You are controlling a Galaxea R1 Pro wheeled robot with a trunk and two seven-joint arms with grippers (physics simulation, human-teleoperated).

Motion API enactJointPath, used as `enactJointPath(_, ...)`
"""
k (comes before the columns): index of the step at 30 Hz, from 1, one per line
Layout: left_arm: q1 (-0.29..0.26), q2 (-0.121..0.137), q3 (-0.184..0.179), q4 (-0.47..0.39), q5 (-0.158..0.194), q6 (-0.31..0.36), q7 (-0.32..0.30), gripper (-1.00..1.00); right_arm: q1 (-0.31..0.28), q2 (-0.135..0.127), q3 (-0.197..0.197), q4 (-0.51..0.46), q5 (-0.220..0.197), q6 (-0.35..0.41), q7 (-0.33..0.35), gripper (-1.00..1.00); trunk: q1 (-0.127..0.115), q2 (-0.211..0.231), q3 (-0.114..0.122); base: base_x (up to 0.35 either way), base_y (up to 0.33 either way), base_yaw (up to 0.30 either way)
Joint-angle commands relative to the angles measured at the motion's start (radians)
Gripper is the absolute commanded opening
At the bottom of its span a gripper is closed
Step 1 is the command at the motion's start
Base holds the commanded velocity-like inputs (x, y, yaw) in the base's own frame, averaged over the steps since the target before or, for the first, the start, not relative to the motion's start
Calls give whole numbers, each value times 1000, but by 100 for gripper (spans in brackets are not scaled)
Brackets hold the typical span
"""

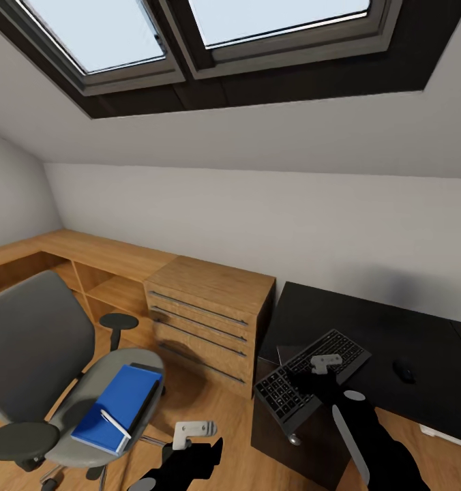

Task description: In the bedroom, organize the workspace by keeping the computer under the desk, ensuring the monitor is on the desk, placing the keyboard on the desk next to the monitor, placing the mouse on the desk next to the keyboard, moving the folder from the swivel chair onto the desk next to the mouse, stacking the notebook on top of the folder with the pen on top of the notebook, and positioning the swivel chair next to the desk.

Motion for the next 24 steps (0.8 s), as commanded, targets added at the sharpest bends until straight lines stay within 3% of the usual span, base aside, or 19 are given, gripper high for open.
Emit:
enactJointPath(1, 0, 0, -1, -2, 10, 3, 9, 100, 0, -1, 1, -2, -6, 5, -1, 100, 0, -1, -1, 18, 16, 0)
enactJointPath(15, 0, 1, -1, -2, 10, 2, 9, 100, 0, -1, 1, -2, -6, 3, -1, 100, 0, -1, 2, 181, 156, -128)
enactJointPath(19, 0, 0, 1, -1, 11, 3, 10, 100, 0, -1, 1, -2, -6, 4, -1, 100, 0, -1, 3, 30, 25, -7)
enactJointPath(24, 0, 0, 0, -2, 10, 2, 9, 100, 0, -1, 1, -2, -6, 4, -1, 100, 0, -1, 5, 17, 287, -229)
